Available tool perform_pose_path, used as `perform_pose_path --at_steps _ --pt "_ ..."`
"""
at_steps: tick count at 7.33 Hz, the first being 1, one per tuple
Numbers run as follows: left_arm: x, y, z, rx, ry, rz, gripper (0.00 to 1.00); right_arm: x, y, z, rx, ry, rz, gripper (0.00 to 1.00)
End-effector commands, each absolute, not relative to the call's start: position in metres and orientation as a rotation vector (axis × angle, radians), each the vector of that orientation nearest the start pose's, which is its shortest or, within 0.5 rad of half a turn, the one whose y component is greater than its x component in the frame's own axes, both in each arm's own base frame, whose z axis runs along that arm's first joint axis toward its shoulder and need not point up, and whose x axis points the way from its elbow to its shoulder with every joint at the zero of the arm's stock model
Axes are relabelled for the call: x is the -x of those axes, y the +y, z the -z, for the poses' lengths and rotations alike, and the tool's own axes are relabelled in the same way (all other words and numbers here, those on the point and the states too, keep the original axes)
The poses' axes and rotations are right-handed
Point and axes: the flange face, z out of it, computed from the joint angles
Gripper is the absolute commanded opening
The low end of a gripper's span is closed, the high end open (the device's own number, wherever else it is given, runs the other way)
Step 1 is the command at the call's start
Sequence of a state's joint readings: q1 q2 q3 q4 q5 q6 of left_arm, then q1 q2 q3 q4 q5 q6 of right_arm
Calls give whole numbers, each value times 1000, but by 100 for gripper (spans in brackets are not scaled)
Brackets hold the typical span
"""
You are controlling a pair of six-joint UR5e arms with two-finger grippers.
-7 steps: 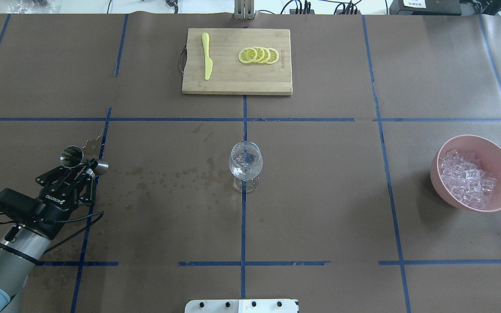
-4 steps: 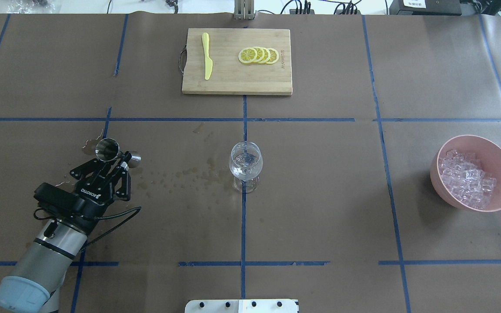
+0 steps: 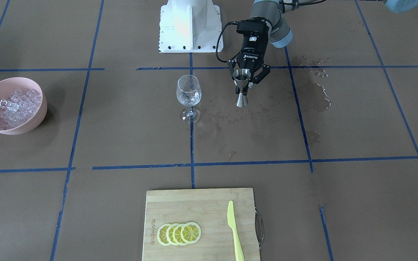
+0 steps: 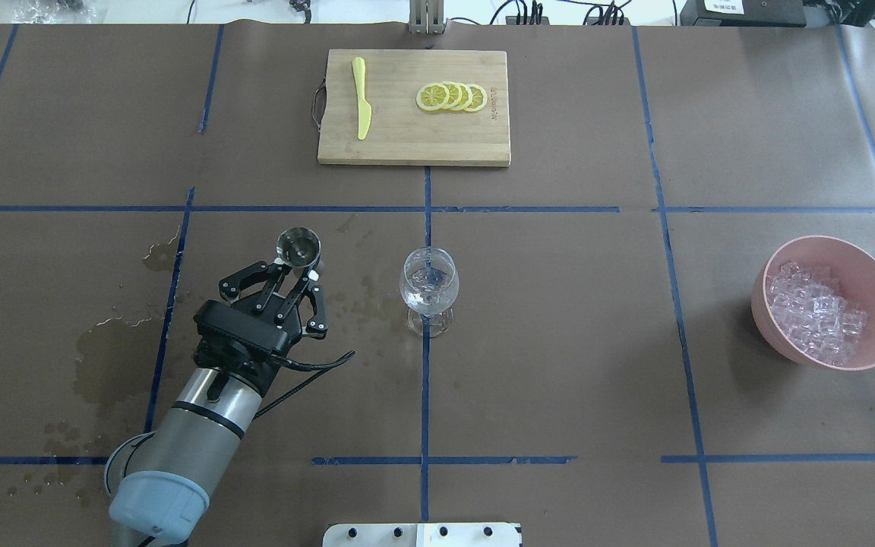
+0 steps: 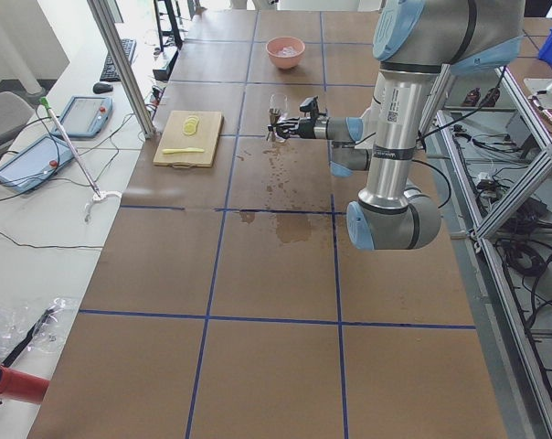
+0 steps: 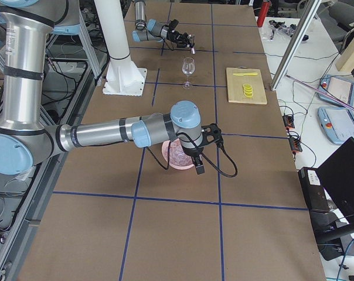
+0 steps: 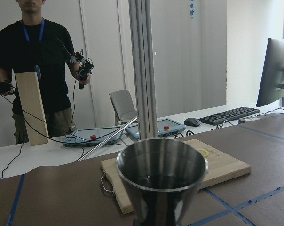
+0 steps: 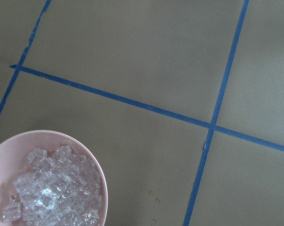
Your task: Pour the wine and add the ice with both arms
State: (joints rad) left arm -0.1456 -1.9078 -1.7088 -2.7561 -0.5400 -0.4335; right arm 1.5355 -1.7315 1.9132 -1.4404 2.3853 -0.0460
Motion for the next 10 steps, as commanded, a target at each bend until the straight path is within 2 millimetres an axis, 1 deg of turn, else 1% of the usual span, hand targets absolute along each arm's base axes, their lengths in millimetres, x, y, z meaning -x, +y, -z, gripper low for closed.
perform_pose_path --at_steps 1,2,4,5,7,8,9,10 --pt "-498 -295 -262 -1456 684 62 0 -46 -435 -547 -297 -807 202 100" --pt "-498 -295 -262 -1456 685 56 0 -46 -434 -547 -296 -807 202 100" --pt "-496 -308 -254 -1438 754 -14 0 -46 -434 -547 -296 -806 203 100" --pt "-501 -308 -252 -1449 696 -70 0 -46 -434 -547 -296 -806 203 100" --pt "-504 -311 -256 -1459 601 -143 0 -46 -434 -547 -296 -806 203 100" --pt "-503 -310 -255 -1470 570 -140 0 -46 -434 -548 -294 -806 201 100" --pt "-502 -313 -237 -1516 497 -150 0 -46 -434 -549 -293 -806 200 100" --pt "-505 -313 -227 -1534 470 -157 0 -46 -434 -549 -293 -806 200 100"
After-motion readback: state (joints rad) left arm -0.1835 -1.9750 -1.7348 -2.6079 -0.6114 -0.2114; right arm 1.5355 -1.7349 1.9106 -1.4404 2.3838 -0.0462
